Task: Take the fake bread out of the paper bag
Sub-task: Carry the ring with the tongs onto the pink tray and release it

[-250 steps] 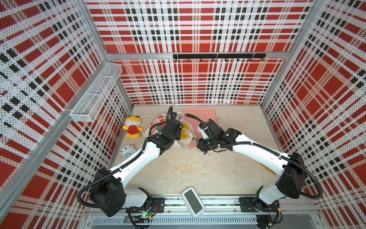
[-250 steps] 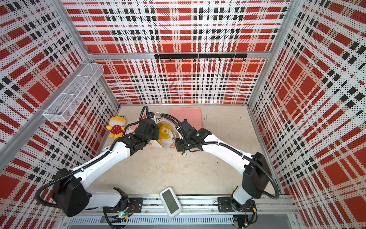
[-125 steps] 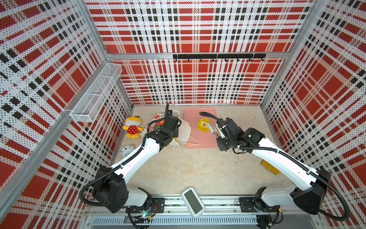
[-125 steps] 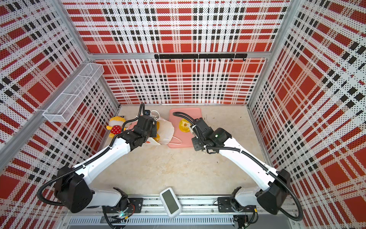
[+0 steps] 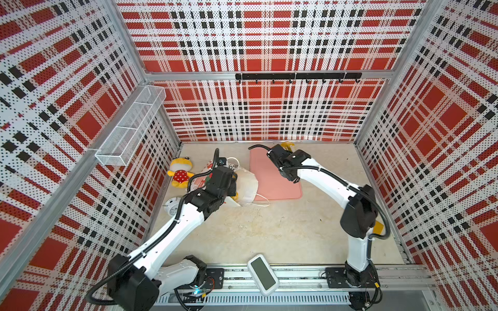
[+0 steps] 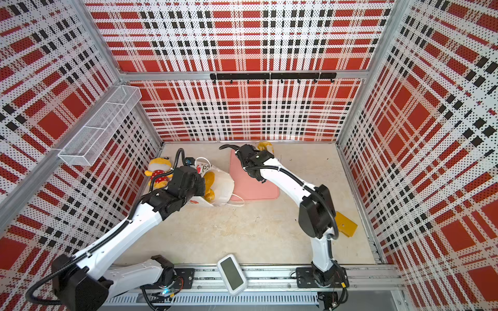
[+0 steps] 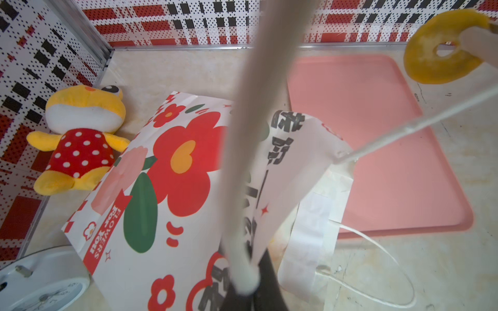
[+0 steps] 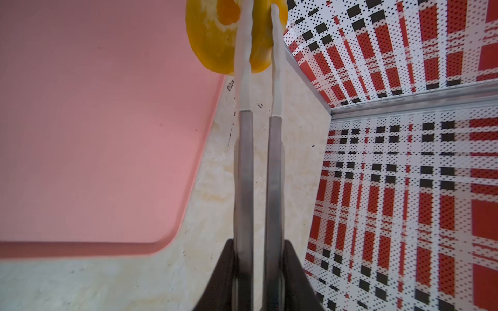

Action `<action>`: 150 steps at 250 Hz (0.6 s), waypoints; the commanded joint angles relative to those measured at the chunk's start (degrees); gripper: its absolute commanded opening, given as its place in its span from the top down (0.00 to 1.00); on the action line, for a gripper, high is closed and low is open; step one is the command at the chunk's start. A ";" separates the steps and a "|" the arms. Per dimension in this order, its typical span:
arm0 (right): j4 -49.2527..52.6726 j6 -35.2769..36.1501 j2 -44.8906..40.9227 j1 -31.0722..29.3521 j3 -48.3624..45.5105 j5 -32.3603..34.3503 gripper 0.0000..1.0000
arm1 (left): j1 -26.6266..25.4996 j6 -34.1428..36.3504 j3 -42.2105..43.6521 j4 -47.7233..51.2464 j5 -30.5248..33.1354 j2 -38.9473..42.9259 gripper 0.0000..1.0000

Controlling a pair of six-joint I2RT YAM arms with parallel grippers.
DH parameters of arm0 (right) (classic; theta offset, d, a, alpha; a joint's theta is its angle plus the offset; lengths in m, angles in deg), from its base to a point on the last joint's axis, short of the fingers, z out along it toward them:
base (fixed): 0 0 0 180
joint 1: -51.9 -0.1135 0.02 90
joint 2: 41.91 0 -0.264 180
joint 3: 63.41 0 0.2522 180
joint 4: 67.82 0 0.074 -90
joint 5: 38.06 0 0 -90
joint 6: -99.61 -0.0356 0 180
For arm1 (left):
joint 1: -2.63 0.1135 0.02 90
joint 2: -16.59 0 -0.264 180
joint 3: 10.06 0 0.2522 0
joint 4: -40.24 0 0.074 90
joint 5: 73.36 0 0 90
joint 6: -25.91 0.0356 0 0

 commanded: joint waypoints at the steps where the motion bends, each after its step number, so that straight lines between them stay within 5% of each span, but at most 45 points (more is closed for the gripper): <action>1: 1.04 3.68 4.96 0.19 6.75 7.96 1.00 | 0.71 -4.49 2.21 2.46 -0.78 3.94 1.00; 127: 4.75 2.65 15.71 -3.82 12.31 2.45 1.00 | 0.23 -8.90 6.42 2.76 -3.31 10.05 1.00; 150: 6.37 1.20 16.38 -5.59 13.81 0.30 0.90 | -0.32 -9.08 6.51 3.30 -2.70 9.76 1.00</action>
